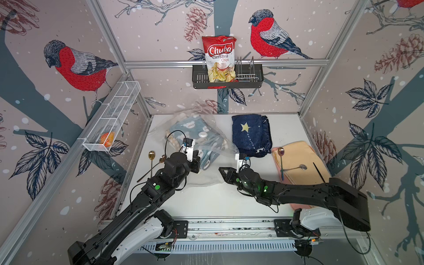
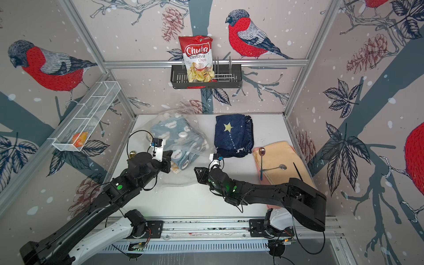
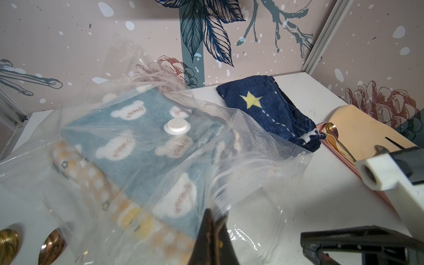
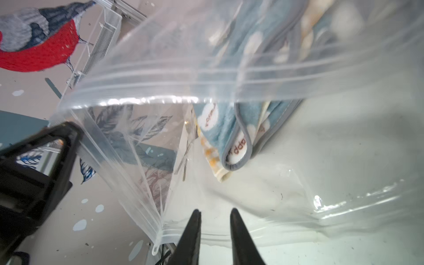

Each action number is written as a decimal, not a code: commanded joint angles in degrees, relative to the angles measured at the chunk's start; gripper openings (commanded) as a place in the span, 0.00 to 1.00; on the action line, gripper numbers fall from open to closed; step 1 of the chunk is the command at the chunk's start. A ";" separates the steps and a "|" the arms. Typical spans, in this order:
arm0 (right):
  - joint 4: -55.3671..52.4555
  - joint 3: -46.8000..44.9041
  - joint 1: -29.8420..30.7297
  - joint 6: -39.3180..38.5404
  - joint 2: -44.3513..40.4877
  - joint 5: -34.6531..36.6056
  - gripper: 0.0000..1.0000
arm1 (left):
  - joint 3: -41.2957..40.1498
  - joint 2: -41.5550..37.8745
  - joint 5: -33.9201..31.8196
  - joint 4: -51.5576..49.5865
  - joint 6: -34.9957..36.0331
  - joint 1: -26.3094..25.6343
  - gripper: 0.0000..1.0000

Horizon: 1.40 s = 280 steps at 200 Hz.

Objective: Take the blanket out of the vacuum bag
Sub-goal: Take out the blanket from the vacuum bag.

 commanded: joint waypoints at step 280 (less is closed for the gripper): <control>1.24 15.06 -7.99 -11.43 18.67 -14.53 0.18 | 3.37 5.14 7.28 7.39 -5.72 0.05 0.00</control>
